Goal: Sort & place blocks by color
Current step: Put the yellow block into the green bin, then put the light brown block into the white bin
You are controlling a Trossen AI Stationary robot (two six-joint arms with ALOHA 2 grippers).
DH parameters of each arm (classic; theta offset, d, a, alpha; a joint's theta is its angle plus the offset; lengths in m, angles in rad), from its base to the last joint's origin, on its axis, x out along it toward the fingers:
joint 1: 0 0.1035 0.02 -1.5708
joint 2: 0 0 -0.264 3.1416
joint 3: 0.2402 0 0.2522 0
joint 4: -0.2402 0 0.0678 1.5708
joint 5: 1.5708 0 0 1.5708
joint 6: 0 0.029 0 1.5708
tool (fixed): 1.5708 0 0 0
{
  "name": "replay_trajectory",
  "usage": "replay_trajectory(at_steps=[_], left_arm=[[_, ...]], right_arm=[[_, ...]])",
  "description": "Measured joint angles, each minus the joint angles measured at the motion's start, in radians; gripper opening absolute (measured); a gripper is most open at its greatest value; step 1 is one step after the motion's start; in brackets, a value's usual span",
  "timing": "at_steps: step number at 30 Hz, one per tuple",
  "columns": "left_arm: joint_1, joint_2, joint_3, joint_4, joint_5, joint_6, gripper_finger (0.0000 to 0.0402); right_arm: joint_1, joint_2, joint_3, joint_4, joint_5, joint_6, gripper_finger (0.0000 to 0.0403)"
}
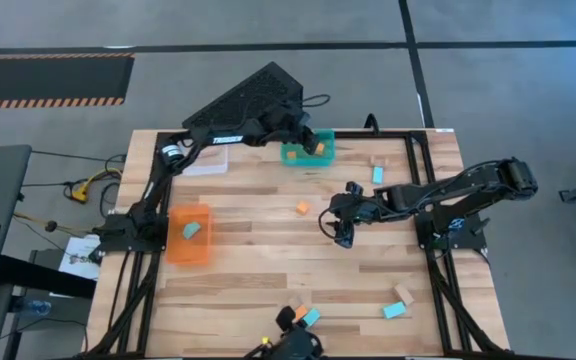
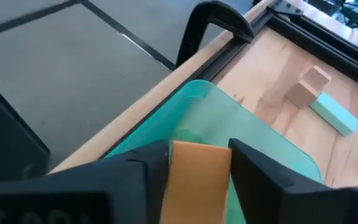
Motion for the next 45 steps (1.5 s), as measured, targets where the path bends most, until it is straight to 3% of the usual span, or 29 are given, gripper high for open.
replay_trajectory(at_steps=[5,10,17,21,28,38,45], left_arm=[[-0.002,0.001,0.017,-0.034,-0.022,0.019,0.0227],[-0.002,0.002,0.064,-0.134,-0.007,0.059,0.0274],[-0.002,-0.062,0.24,-0.54,-0.029,0.188,0.0283],[-0.023,-0.151,0.221,-0.731,-0.046,0.265,0.0275],[-0.081,-0.439,-0.081,-0.7,-0.136,0.295,0.0256],[-0.177,-0.898,-0.683,-0.218,-0.127,0.134,0.024],[-0.26,-1.038,-0.889,-0.023,-0.112,0.079,0.024]], right_arm=[[0.003,0.0,0.0,-0.005,0.0,-0.012,0.024],[0.003,0.0,0.0,-0.015,0.0,-0.014,0.024],[0.002,0.0,0.0,-0.04,-0.001,-0.014,0.024],[0.002,0.0,0.0,-0.075,-0.002,0.005,0.024],[-0.003,0.0,0.0,-0.211,-0.002,0.053,0.024],[-0.104,0.0,0.0,-0.309,-0.002,0.078,0.024],[-0.298,0.0,0.036,-0.417,-0.002,0.152,0.024]])
